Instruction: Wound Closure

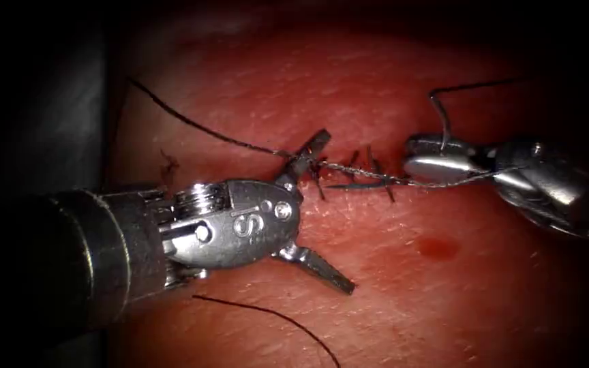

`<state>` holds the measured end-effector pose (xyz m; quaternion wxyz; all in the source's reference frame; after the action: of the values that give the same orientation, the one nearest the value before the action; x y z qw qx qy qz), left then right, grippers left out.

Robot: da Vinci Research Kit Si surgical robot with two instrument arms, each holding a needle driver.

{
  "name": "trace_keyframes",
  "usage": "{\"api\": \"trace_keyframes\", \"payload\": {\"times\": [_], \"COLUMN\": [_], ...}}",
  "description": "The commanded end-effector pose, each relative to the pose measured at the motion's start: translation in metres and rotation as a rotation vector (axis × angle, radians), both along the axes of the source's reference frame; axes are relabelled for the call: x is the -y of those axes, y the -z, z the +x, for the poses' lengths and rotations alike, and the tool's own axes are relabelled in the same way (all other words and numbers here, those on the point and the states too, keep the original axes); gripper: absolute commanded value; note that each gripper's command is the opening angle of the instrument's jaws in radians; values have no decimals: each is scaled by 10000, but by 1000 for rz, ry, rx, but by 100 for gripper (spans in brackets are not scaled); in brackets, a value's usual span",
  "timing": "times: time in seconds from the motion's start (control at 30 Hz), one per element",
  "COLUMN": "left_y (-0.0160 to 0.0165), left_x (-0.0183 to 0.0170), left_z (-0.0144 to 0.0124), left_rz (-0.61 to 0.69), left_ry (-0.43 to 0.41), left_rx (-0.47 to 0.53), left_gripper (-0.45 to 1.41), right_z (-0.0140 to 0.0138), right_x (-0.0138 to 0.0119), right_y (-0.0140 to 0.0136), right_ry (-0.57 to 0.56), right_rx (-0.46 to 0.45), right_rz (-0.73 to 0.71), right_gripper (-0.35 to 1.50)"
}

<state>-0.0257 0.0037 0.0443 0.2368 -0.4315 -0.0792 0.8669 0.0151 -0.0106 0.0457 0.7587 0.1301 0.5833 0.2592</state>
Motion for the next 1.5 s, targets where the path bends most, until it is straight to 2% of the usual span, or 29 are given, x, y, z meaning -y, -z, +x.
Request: {"api": "trace_keyframes", "payload": {"times": [0.03,0.23,0.57,0.77,0.9,1.1,1.3,1.4,1.5], "left_y": [-6,-13,-45,-53,-53,-49,-50,-50,-50], "left_x": [-4,-30,-61,-65,-60,-59,-62,-62,-62], "left_z": [-5,-3,-2,-6,-7,-6,-5,-5,-5], "left_rz": [23,143,295,398,462,516,540,546,557], "left_ry": [-9,-79,-178,-244,-316,-370,-404,-414,-435], "left_rx": [12,46,123,188,244,302,300,294,273], "left_gripper": [113,105,91,86,86,83,80,69,48], "right_z": [6,12,16,24,28,33,39,41,43], "right_x": [7,8,12,16,16,19,26,28,29], "right_y": [-7,-5,3,13,19,24,28,27,27], "right_ry": [30,177,312,361,384,430,485,494,509], "right_rx": [-5,-61,-138,-162,-157,-139,-124,-120,-112], "right_rz": [-46,-206,-387,-481,-536,-600,-629,-635,-645], "right_gripper": [-35,-35,-35,-35,-35,-35,-35,-35,-35]}}
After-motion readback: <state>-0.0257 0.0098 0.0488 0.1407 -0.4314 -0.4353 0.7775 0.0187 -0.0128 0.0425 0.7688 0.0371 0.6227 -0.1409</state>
